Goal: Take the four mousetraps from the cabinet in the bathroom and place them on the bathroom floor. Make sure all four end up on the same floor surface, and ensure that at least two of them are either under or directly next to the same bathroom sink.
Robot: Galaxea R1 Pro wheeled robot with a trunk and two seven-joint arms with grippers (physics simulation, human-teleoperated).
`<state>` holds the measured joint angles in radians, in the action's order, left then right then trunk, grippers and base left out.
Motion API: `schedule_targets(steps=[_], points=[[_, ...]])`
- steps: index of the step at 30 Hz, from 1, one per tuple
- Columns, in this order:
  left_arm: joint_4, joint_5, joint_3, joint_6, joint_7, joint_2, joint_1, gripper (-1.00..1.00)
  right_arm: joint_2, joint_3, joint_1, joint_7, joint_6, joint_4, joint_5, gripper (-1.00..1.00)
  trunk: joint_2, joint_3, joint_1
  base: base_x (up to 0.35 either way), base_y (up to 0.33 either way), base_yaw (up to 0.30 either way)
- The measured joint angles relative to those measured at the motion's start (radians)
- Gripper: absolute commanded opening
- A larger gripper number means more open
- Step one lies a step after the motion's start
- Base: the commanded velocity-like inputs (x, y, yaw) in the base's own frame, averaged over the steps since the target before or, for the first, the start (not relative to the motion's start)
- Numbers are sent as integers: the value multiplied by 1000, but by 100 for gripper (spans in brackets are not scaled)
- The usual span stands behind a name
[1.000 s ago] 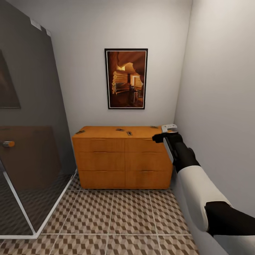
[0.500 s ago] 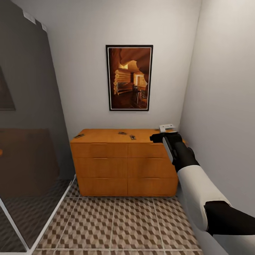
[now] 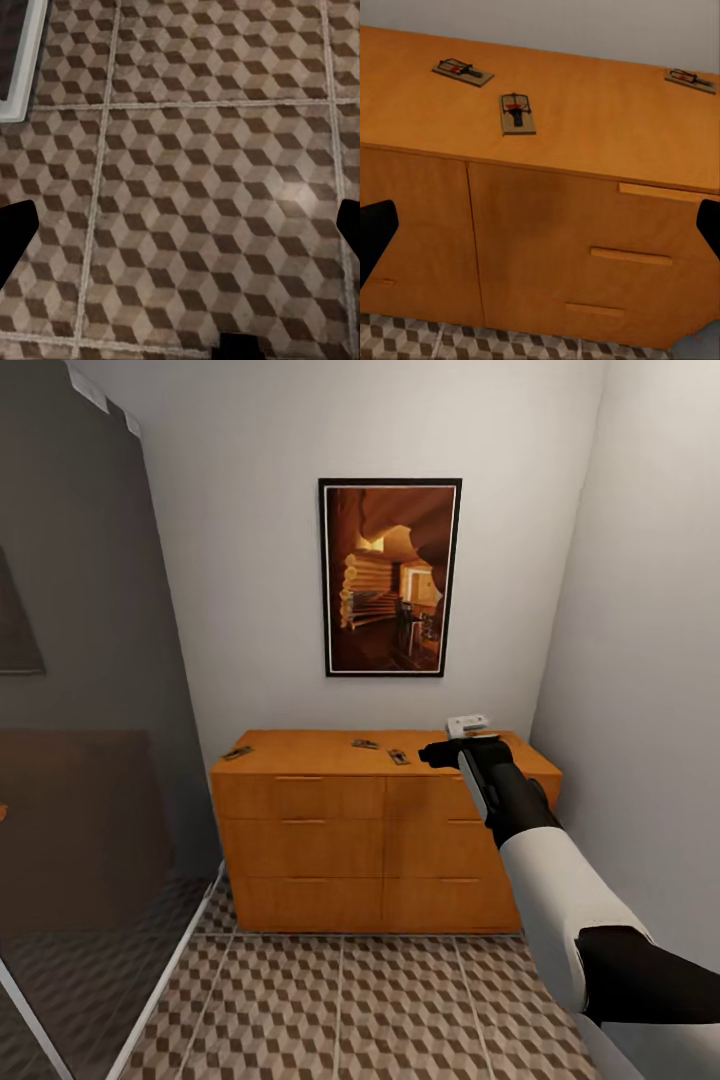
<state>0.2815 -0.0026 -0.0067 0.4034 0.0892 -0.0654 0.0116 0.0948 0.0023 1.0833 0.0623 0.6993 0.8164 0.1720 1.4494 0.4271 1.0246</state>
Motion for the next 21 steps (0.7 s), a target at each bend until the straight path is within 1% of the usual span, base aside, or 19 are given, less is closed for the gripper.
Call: schedule_targets(steps=[2, 6, 9, 15, 21], points=[[0, 0, 0, 0, 0, 0, 0, 100, 0, 0, 0, 0, -7, -9, 0, 100, 0, 0, 0, 247, 212, 0], [-1, 0, 0, 0, 0, 0, 0, 100, -2, -1, 0, -1, -43, -53, 2, 100, 0, 0, 0, 249, 210, 0], [-1, 0, 0, 0, 0, 0, 0, 100, -8, -2, 0, -1, -97, -117, 3, 100, 0, 0, 0, 251, 207, 0], [-2, 0, -1, 0, 0, 1, 0, 100, -12, -2, 0, -1, -124, -142, 3, 100, 0, 0, 0, 248, 171, 0], [-2, 0, -1, 0, 0, 0, 0, 100, -12, -2, 0, 0, -129, -146, 3, 100, 0, 0, 0, 182, 41, 0]])
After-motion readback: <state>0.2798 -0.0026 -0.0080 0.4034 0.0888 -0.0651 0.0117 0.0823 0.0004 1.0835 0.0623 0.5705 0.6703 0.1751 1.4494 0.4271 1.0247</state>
